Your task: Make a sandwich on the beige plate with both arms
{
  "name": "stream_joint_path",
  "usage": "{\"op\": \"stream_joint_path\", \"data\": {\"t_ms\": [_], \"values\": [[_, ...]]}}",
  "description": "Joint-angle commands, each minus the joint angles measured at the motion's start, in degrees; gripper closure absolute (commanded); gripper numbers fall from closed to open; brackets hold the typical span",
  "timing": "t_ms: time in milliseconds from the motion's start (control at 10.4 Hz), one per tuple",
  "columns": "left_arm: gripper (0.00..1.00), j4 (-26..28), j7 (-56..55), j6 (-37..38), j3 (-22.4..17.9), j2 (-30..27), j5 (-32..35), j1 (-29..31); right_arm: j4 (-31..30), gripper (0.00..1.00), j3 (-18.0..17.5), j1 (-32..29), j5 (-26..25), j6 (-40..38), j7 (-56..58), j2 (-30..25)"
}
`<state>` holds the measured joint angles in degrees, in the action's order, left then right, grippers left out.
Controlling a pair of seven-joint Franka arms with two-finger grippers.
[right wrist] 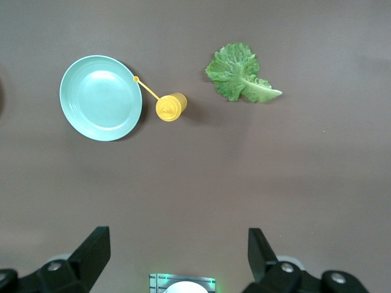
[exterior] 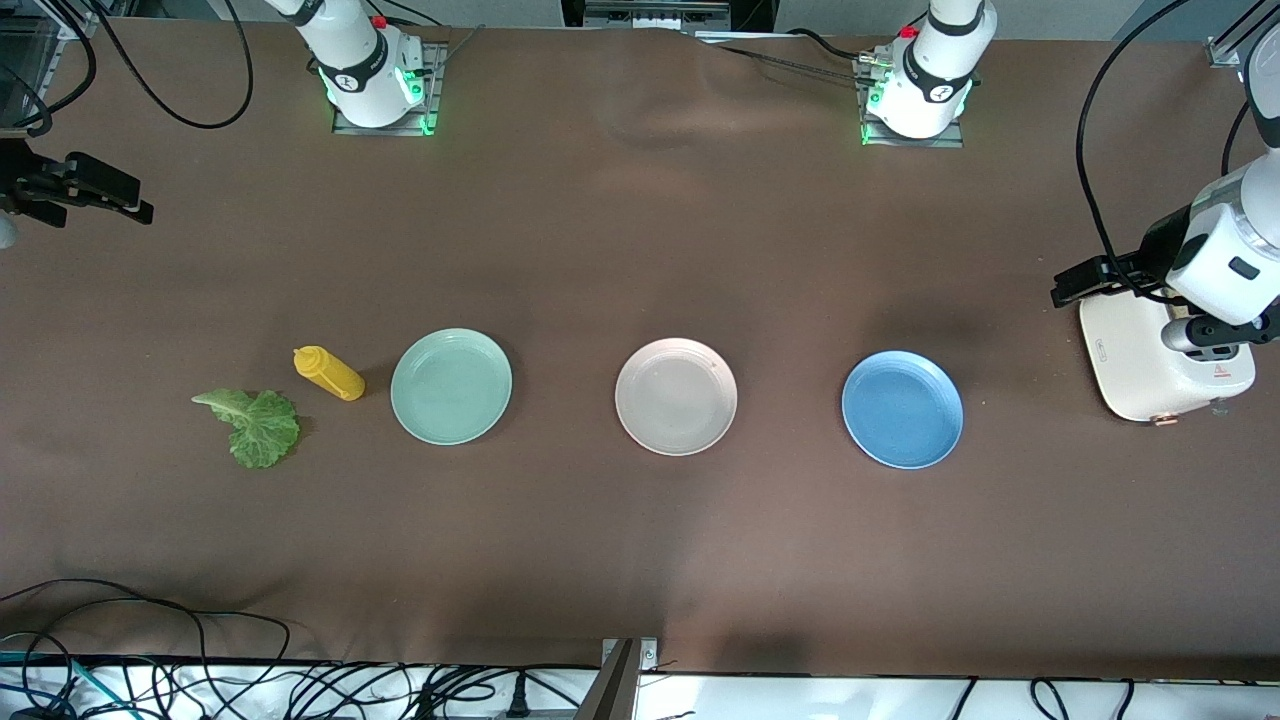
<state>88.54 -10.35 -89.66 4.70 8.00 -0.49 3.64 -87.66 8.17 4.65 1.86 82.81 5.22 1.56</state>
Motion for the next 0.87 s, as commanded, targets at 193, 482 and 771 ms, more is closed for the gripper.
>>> {"op": "stream_joint_path", "data": {"t_ms": [193, 482, 771], "values": [[0.0, -0.3, 0.7, 0.8, 0.2, -0.1, 1.1, 0.0, 0.9, 0.0, 0.1, 0.0, -0.8, -1.1, 0.3, -0.2], [0.0, -0.3, 0.7, 0.8, 0.2, -0.1, 1.1, 0.0, 0.8, 0.0, 0.0, 0.0, -0.8, -1.1, 0.3, -0.2], [0.0, -0.3, 1.2, 0.8, 0.2, -0.1, 1.1, 0.1, 0.9, 0.0, 0.1, 0.0, -0.7, -1.1, 0.3, -0.2]]}}
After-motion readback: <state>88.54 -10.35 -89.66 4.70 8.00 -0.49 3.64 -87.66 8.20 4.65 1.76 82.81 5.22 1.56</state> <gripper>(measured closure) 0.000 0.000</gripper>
